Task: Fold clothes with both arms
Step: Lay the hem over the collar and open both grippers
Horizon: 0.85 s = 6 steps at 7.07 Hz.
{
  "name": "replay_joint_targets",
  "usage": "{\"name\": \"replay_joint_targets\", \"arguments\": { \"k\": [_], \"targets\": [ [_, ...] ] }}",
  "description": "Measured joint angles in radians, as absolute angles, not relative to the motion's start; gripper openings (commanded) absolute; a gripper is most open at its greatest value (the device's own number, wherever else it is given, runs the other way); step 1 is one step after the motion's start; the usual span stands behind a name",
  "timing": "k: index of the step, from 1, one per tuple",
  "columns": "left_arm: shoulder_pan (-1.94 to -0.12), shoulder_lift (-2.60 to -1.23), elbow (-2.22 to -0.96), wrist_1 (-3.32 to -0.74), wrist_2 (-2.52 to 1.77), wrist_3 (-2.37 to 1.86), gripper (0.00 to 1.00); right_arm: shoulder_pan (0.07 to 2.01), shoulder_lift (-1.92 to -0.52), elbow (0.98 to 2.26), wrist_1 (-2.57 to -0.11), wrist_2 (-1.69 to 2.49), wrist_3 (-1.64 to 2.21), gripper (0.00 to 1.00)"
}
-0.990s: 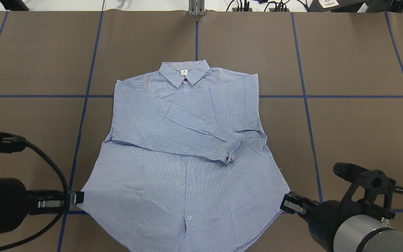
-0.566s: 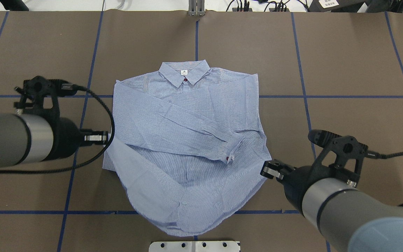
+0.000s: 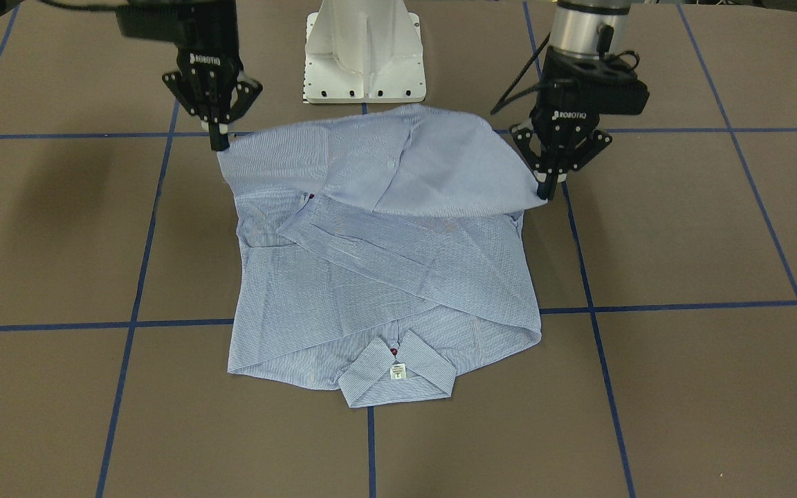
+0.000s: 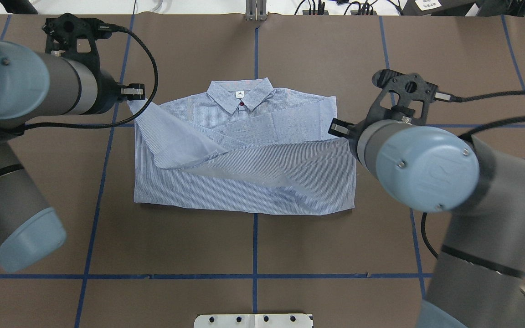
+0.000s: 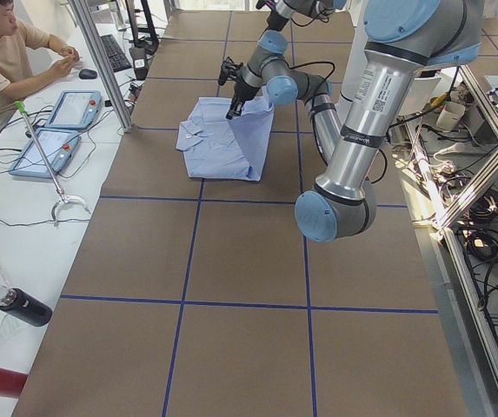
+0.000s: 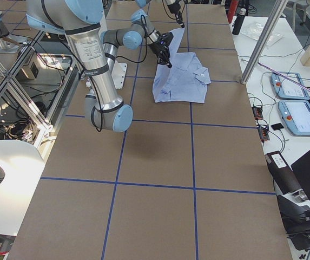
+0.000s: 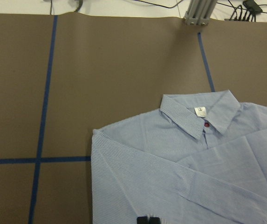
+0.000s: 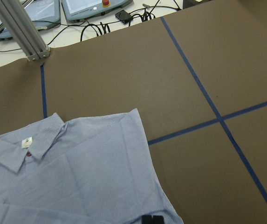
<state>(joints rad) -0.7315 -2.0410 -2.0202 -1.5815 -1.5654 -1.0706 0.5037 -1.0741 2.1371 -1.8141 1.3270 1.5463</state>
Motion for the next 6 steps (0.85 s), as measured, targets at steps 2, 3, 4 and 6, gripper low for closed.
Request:
{"name": "replay_joint_targets", "arguments": {
  "k": [2, 3, 4, 6],
  "targets": [
    [-0.762, -2.078, -1.746, -1.795, -1.518, -1.008, 0.0, 0.61, -1.058, 1.781, -1.437, 1.398, 1.458, 0.0],
    [-0.77, -2.082, -1.658, -1.874, -1.507, -0.98, 0.0, 0.645, -1.049, 1.693, -1.349, 1.437, 1.422, 0.0],
    [-0.775, -2.083, -1.612, -1.919, -1.5, -0.947, 0.0, 0.671, -1.039, 1.652, -1.312, 1.474, 1.392, 0.0],
    [-0.777, -2.104, -1.588, -1.944, -1.5, -0.927, 0.0, 0.695, -0.969, 1.591, -1.297, 1.507, 1.368, 0.0]
  ]
}}
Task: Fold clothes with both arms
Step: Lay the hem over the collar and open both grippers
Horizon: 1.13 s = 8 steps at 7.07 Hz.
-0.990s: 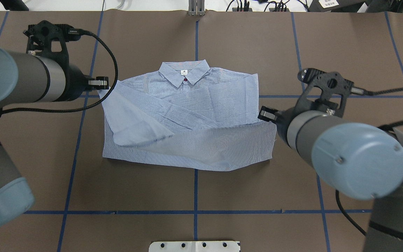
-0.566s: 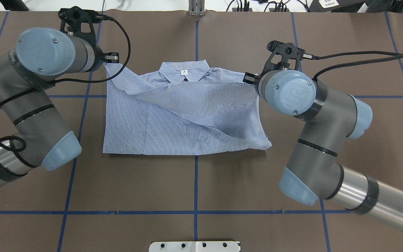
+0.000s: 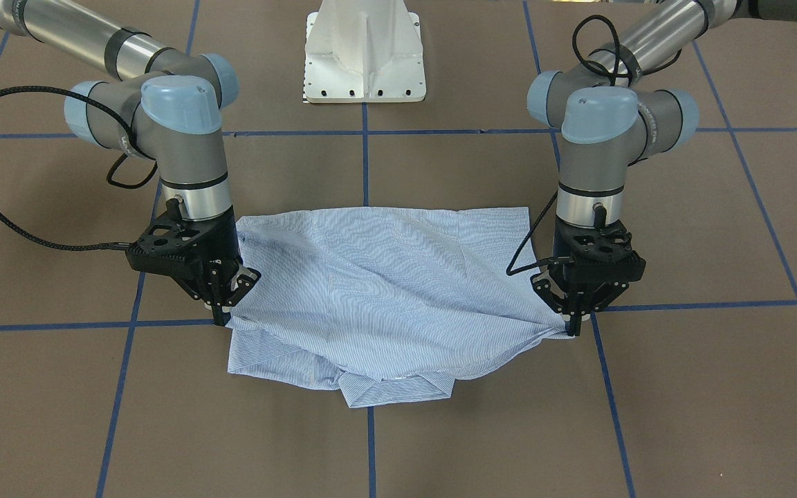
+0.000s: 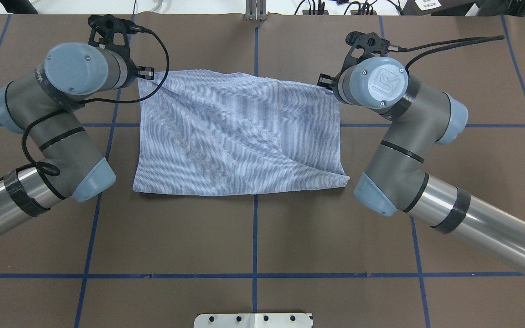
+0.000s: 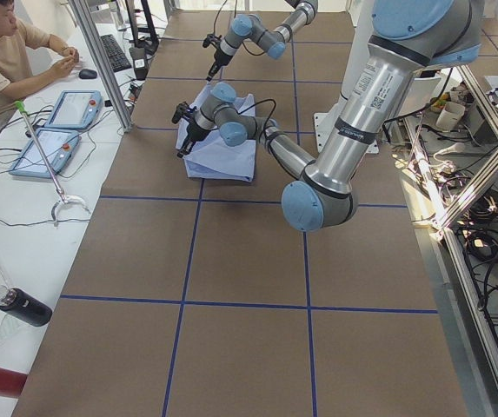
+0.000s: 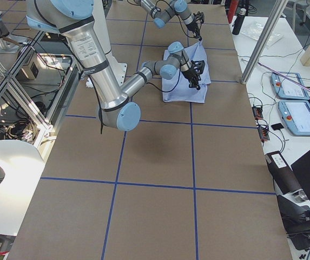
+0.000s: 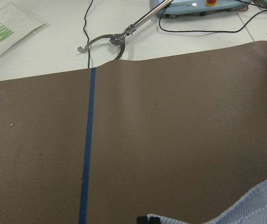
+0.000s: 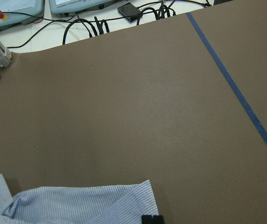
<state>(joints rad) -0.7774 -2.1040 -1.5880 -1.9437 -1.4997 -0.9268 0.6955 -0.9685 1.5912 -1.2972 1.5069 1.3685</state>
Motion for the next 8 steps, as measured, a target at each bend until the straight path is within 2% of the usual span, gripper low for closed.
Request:
{"name": "replay_joint_targets", "arguments": {
  "k": [3, 4, 5, 8],
  "targets": [
    [-0.777, -2.134, -1.586, -1.946, -1.506, -0.925, 0.0, 0.699, -0.883, 1.533, -1.296, 1.511, 1.361, 0.0],
    [-0.776, -2.135, -1.582, -1.946, -1.506, -0.925, 0.96, 0.7, -0.869, 1.506, -1.294, 1.512, 1.348, 0.96],
    [-0.777, -2.135, -1.578, -1.947, -1.506, -0.915, 1.0, 0.703, -0.859, 1.479, -1.292, 1.512, 1.313, 1.0],
    [-0.785, -2.112, -1.616, -2.007, -1.613, -0.843, 1.0, 0.726, -0.862, 1.471, -1.296, 1.597, 1.215, 1.0]
  ]
}}
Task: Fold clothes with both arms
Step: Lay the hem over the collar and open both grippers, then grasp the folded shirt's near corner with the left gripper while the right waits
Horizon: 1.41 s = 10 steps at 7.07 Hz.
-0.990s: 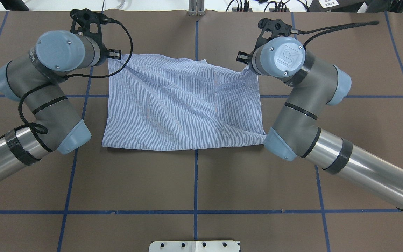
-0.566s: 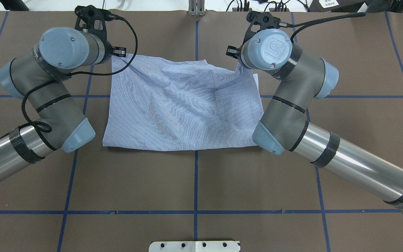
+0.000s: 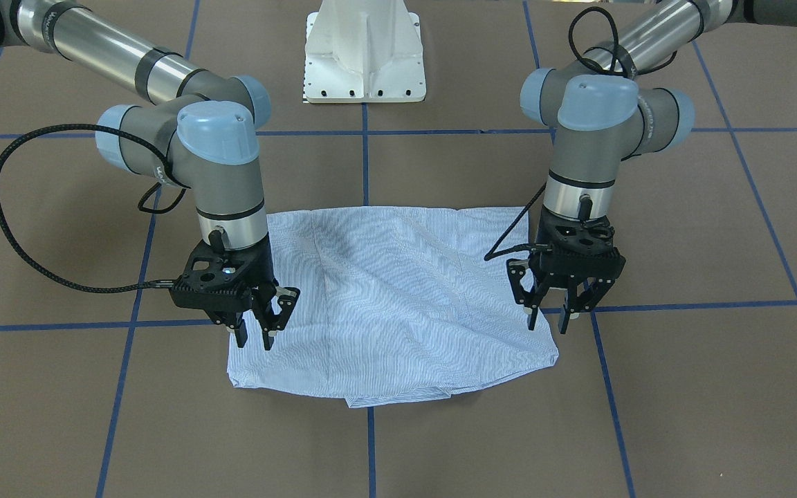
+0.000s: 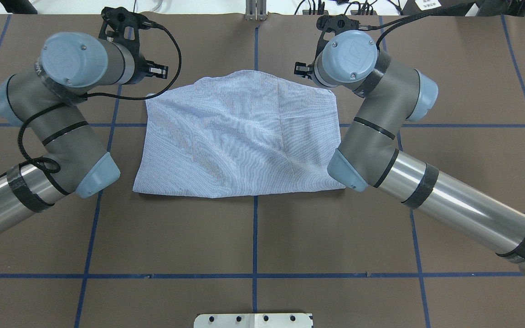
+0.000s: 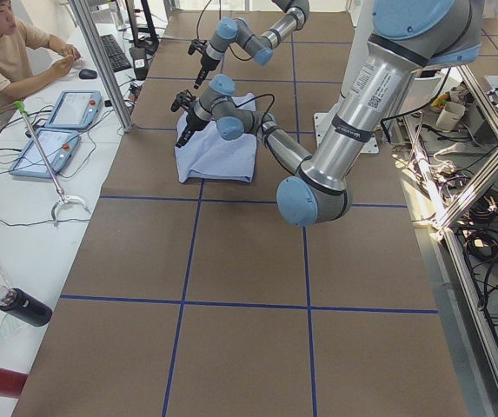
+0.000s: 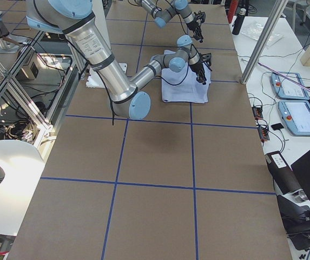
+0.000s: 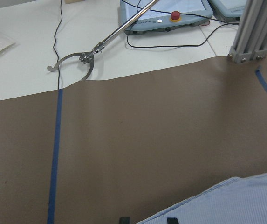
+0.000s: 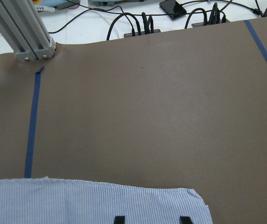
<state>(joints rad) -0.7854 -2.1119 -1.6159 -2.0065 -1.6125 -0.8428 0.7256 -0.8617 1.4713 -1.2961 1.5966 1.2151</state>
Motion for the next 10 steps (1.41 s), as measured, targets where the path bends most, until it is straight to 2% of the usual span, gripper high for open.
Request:
{"name": "replay_joint_targets", "arguments": {
  "k": [3, 5, 8, 10],
  "targets": [
    [-0.764, -1.955, -1.835, -2.019, -1.759, -0.871, 1.0, 0.759, -0.997, 1.659, -1.309, 1.72, 1.087, 1.0],
    [-0.645, -1.822, -1.908, -2.069, -1.715, -1.029, 1.0, 0.765, -1.063, 1.744, -1.313, 1.728, 1.085, 1.0],
    [-0.531, -1.754, -1.877, -2.107, -1.628, -1.123, 0.83, 0.765, -1.079, 1.759, -1.313, 1.723, 1.087, 1.0],
    [-0.524, -1.75, -1.817, -2.14, -1.621, -1.122, 0.83, 0.764, -1.08, 1.759, -1.313, 1.718, 1.087, 1.0]
  ]
}}
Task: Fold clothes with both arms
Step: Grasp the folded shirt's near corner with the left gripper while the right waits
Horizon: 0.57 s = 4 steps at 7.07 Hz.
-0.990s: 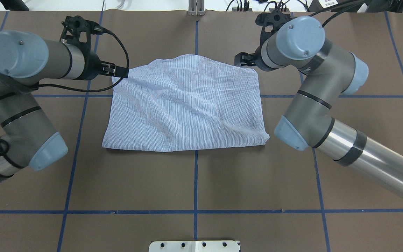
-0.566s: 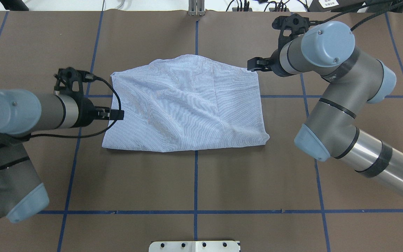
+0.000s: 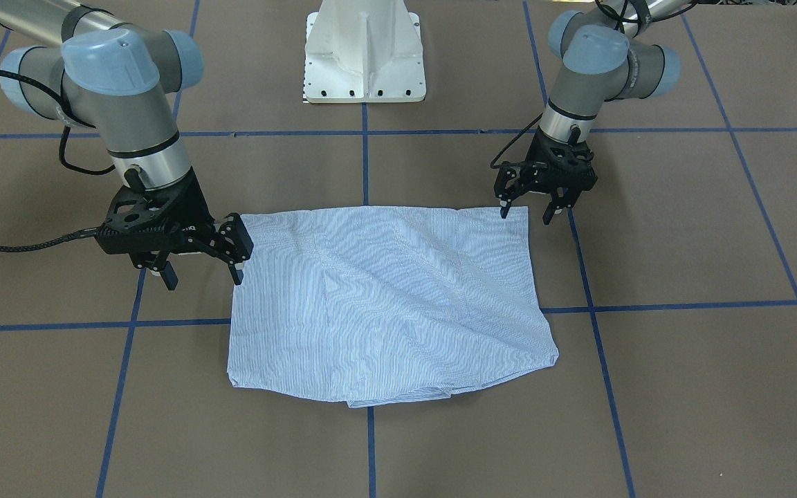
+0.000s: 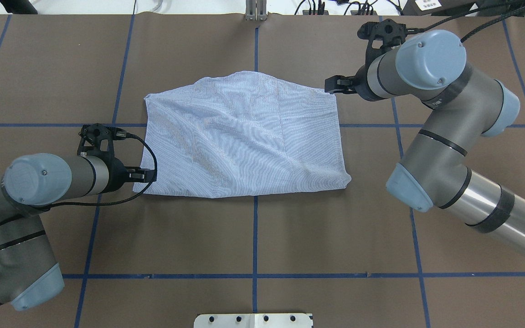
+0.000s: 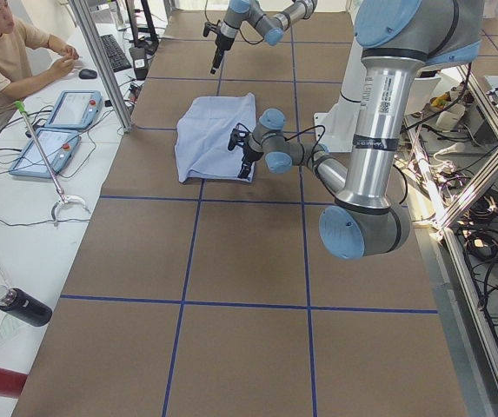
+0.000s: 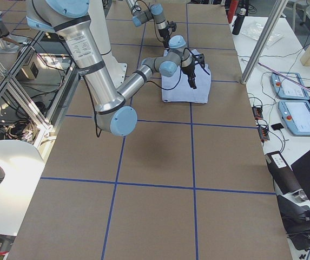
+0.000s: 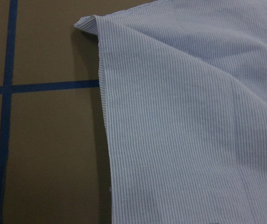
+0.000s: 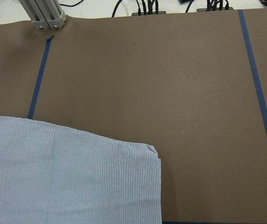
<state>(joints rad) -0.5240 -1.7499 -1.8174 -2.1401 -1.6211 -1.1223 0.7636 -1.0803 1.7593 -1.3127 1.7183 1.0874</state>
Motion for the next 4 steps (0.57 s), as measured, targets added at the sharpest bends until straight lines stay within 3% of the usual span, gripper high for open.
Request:
{"name": "replay_joint_targets", "arguments": {
  "k": [1, 4],
  "targets": [
    [-0.523, -1.75, -1.788, -2.166, -1.62, -1.12, 0.78, 0.763, -1.081, 1.759, -1.313, 1.712, 1.088, 1.0],
    [-0.501, -1.752, -1.765, -2.188, -1.623, -1.126, 0.41, 0.761, -1.08, 1.759, -1.312, 1.698, 1.089, 1.0]
  ]
}}
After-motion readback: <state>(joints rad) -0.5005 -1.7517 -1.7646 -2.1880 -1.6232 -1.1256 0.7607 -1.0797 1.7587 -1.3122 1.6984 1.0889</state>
